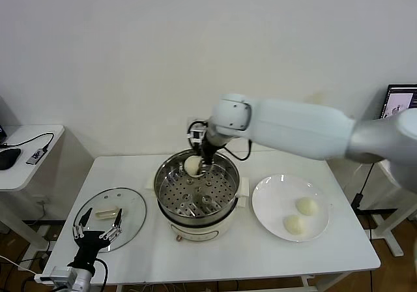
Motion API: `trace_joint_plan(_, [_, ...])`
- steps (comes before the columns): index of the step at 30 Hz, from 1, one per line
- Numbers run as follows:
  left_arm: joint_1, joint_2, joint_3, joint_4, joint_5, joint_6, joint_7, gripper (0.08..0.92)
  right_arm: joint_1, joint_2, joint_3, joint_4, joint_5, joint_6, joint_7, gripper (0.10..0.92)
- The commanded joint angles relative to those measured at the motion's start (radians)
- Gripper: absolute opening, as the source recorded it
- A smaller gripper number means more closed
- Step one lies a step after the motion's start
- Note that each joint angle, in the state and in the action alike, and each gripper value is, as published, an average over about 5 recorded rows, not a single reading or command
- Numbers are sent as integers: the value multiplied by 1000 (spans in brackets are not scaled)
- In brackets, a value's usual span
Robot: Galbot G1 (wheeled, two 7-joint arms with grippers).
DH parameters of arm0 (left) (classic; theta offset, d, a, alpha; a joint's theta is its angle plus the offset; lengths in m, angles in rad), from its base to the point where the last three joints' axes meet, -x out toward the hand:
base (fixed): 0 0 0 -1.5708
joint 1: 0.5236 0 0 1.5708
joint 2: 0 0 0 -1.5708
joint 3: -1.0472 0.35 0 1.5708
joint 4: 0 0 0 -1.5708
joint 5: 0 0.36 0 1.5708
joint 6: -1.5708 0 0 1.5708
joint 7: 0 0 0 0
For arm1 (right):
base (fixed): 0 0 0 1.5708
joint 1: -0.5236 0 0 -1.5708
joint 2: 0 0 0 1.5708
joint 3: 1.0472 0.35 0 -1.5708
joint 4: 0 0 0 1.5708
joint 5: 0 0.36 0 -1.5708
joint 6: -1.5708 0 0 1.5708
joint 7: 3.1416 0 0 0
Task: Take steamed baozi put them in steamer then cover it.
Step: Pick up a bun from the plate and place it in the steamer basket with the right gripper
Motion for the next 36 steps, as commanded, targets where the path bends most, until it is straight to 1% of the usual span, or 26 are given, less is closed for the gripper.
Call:
trace_joint_plan(1, [0, -5, 0, 1, 1, -2, 0, 823, -80, 174, 3, -151, 19, -29, 31, 602])
trace_joint_plan(13, [-1, -9, 3, 2, 2, -11, -1, 823, -107, 181, -10, -167, -17, -29, 22, 602])
trace_joint_plan(16, [-1, -8, 5, 8, 6, -18, -1, 823, -114, 180, -8, -174, -37, -28, 21, 614])
trace_joint_plan(19, [-1, -7, 6, 14, 8, -25, -2, 823, -108, 165, -8, -165, -52, -27, 10, 672])
trace_joint_plan(21, [0, -7, 6, 14, 8, -27, -2, 823, -89, 142, -10, -140, -57, -27, -10, 731])
trace_joint_plan(25, [2, -8, 5, 7, 8, -27, -2, 823, -7, 47, -10, -29, -62, -28, -94, 809])
trace_joint_plan(30, [3, -4, 4, 4, 9, -26, -2, 823, 102, -119, -32, 146, -97, 2, -215, 822])
trace_joint_plan(36, [3, -2, 10, 7, 15, -26, -2, 823, 187, -381, -48, 318, -191, 80, -310, 823])
